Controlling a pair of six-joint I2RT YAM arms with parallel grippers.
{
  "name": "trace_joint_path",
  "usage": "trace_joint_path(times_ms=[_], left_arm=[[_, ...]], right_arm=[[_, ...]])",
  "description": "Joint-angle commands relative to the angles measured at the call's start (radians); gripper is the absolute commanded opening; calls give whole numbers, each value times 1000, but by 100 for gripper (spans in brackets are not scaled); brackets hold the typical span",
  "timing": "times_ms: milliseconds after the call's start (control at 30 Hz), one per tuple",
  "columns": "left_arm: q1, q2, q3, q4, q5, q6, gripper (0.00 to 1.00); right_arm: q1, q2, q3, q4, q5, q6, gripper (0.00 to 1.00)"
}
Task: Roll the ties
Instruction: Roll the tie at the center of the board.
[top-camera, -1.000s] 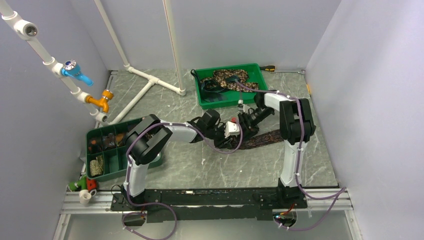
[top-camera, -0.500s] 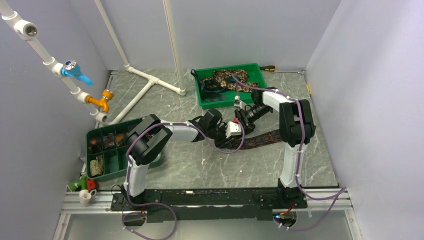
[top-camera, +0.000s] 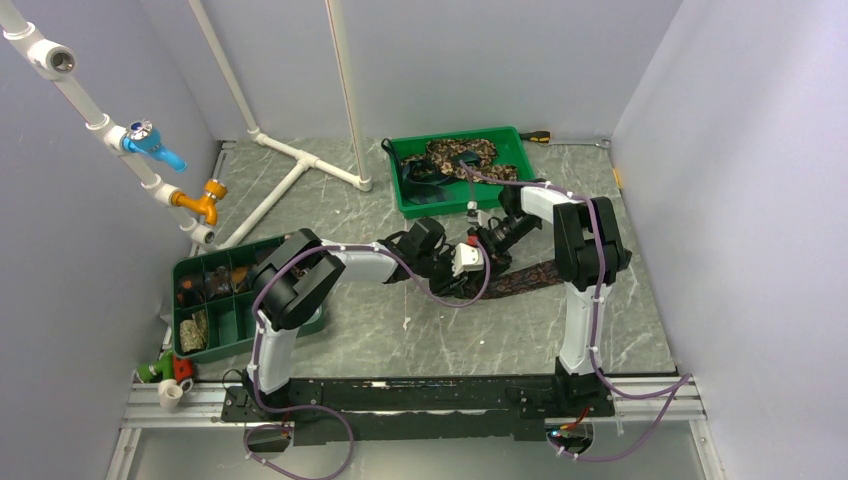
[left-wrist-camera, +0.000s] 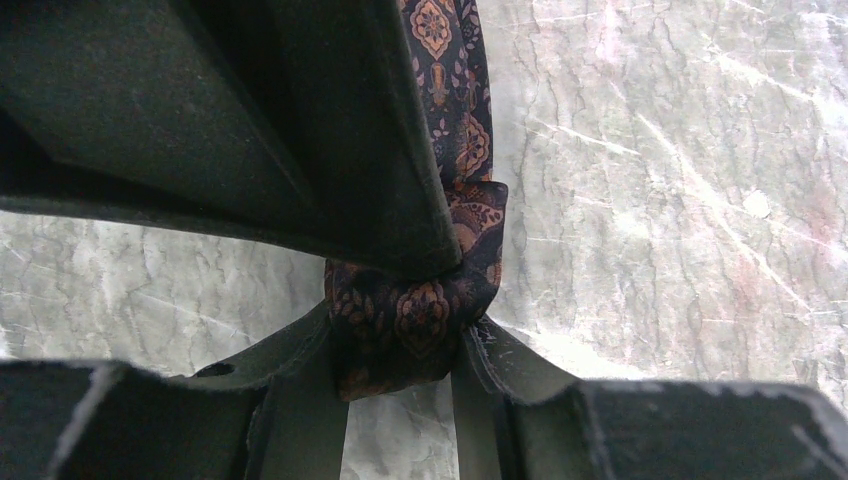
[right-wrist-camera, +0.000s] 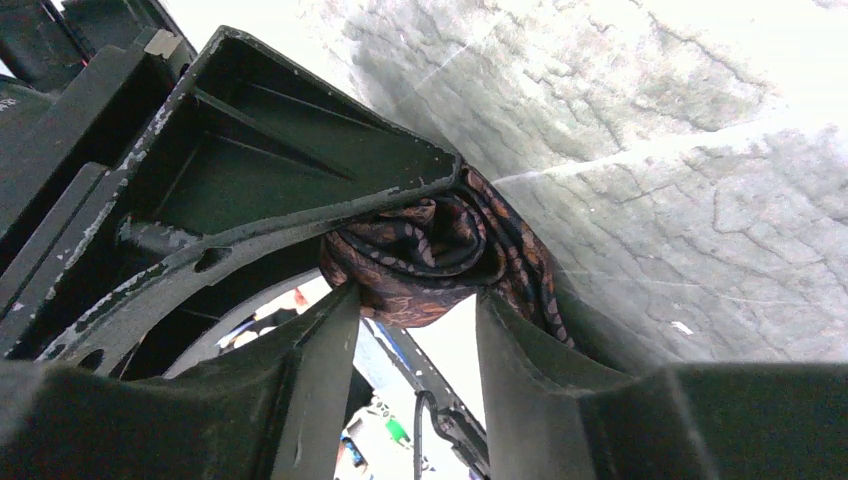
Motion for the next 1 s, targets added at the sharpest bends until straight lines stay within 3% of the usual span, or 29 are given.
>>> trace_joint_path(times_ms=[0, 67, 200, 233, 333, 433, 533, 667, 967], left_arm=[[-7, 101, -50, -188, -144, 45, 18], [-7, 101, -53, -186, -142, 45, 18], [-2, 105, -42, -199, -139, 35, 24], [4, 105, -38, -202, -123, 29, 28], [36, 64, -67, -149, -50, 22, 45], [69, -30, -125, 2, 48, 0, 66], [81, -92, -142, 119, 88, -33, 74], [80, -137, -188, 253, 134, -58, 98], [-7, 6, -81, 359, 45, -110, 99]], right_arm=[[-2, -1, 1, -20, -52, 0, 51], [2, 7, -1, -9, -57, 10, 42], [1, 21, -16, 10, 9, 10, 2], [-2, 24, -21, 5, 32, 1, 0], [-19, 10, -58, 33, 130, -14, 0], [-31, -1, -88, 100, 238, -9, 0], [-40, 17, -86, 134, 292, -5, 0], [-44, 18, -81, 171, 326, 4, 0], [-44, 28, -76, 209, 294, 16, 0]])
